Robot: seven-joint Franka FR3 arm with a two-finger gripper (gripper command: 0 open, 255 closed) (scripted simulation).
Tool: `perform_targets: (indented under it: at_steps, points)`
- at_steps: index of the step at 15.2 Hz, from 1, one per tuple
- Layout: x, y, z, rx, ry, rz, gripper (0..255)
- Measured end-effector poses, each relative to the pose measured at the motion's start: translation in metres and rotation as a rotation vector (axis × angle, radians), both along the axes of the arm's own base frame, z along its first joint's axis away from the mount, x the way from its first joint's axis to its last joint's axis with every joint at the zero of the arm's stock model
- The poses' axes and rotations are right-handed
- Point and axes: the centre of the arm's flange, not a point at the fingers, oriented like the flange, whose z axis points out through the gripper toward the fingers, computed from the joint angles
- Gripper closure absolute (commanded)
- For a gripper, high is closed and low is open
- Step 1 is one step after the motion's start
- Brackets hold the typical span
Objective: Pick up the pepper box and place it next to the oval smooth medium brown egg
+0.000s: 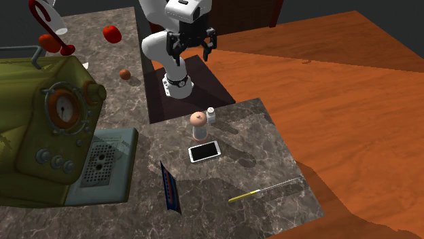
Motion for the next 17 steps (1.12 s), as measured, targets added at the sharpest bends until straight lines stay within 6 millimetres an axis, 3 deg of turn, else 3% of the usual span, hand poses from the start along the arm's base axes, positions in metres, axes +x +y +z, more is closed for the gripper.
perform_targets:
  at_steps: [4, 12, 15, 17]
  points:
    - [0.012, -0.009, -0.023, 0.015, 0.007, 0.018, 0]
    - [0.048, -0.039, -0.119, 0.074, 0.034, 0.085, 0]
    - [0.060, -0.040, -0.159, 0.096, 0.043, 0.112, 0]
    - [0.066, -0.046, -0.172, 0.104, 0.045, 0.122, 0]
